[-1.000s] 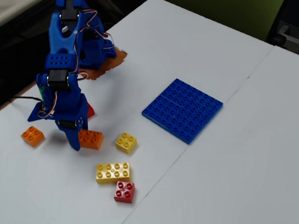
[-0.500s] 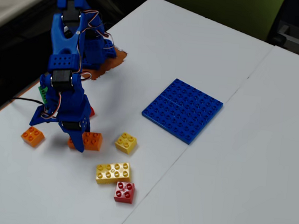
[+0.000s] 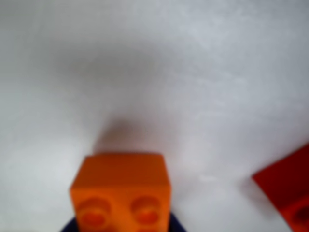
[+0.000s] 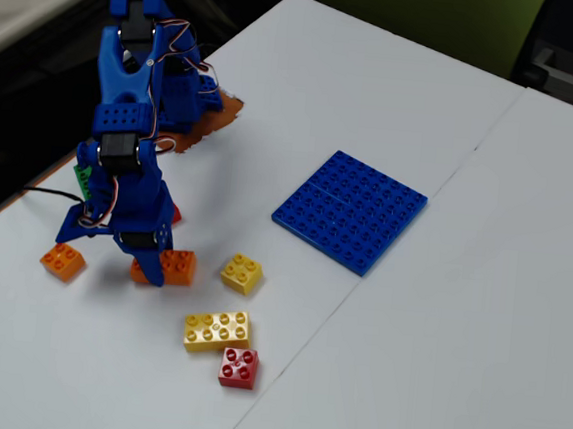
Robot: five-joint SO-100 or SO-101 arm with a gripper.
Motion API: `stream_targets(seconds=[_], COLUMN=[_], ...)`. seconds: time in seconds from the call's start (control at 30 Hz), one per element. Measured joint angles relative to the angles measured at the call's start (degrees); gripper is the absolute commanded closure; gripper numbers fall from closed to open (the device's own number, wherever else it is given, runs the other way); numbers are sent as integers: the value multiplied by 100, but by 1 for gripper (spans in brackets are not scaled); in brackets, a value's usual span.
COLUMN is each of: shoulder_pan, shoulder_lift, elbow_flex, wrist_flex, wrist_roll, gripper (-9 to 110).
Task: Pick up the 2x4 orange block and go up the 8x8 blue block.
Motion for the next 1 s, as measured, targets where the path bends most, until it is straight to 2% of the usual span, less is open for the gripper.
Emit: stream_targets(seconds=[0.23,0.5,1.0], shoulder_pan=[-18,-343,-2241], shoulder_lift=[53,1160,2681], elbow_flex=[-264,-272,-264], wrist_flex=[378,1046,1767], wrist_roll=[-563,-1696,-2241], gripper=[101,101,101])
